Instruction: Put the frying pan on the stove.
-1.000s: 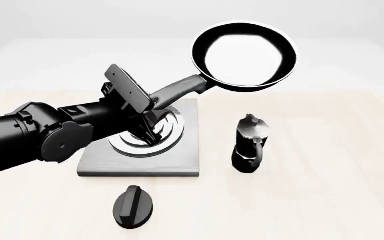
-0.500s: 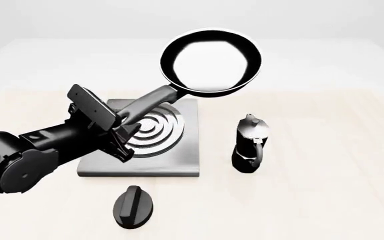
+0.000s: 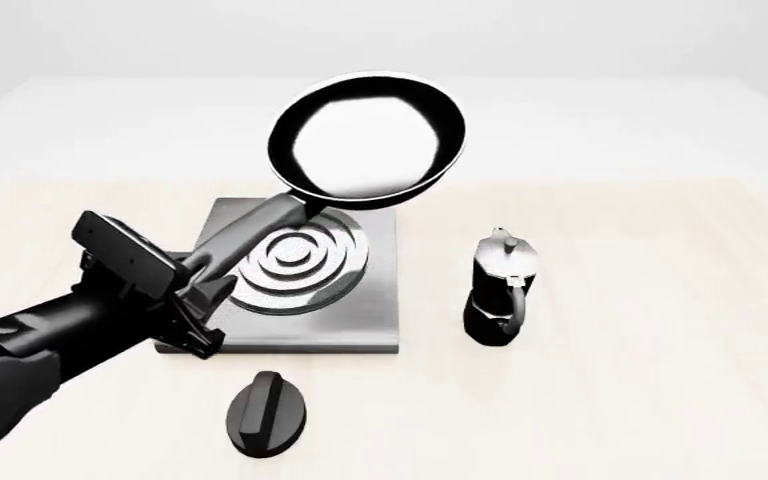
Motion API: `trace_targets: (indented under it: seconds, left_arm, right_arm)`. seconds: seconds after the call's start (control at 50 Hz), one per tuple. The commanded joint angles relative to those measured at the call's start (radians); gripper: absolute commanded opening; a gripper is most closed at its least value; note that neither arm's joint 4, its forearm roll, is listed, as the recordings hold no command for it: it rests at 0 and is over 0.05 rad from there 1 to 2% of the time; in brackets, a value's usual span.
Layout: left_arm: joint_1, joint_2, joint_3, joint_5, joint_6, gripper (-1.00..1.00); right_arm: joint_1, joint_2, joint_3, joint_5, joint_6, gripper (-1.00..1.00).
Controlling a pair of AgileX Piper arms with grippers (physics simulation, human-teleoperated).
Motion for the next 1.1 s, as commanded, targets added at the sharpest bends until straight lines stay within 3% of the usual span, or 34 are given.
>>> trace_targets:
  seconds: [0.02,0.62,1.1]
  left_arm:
    - [0.040,-0.100,0.045,-0.011,-0.019,-1.00]
    - [0.110,-0.231,0.178,0.005,-0.038,-1.00]
    - [0.134,-0.232,0.267,-0.056,-0.054,-1.00]
  right_arm:
    - [0.004,0.000,0.009,0.000,-0.011,1.00]
    - [0.005,0.000,0.008,0.000,-0.011,1.00]
    - [0.005,0.000,0.008,0.000,-0.013,1.00]
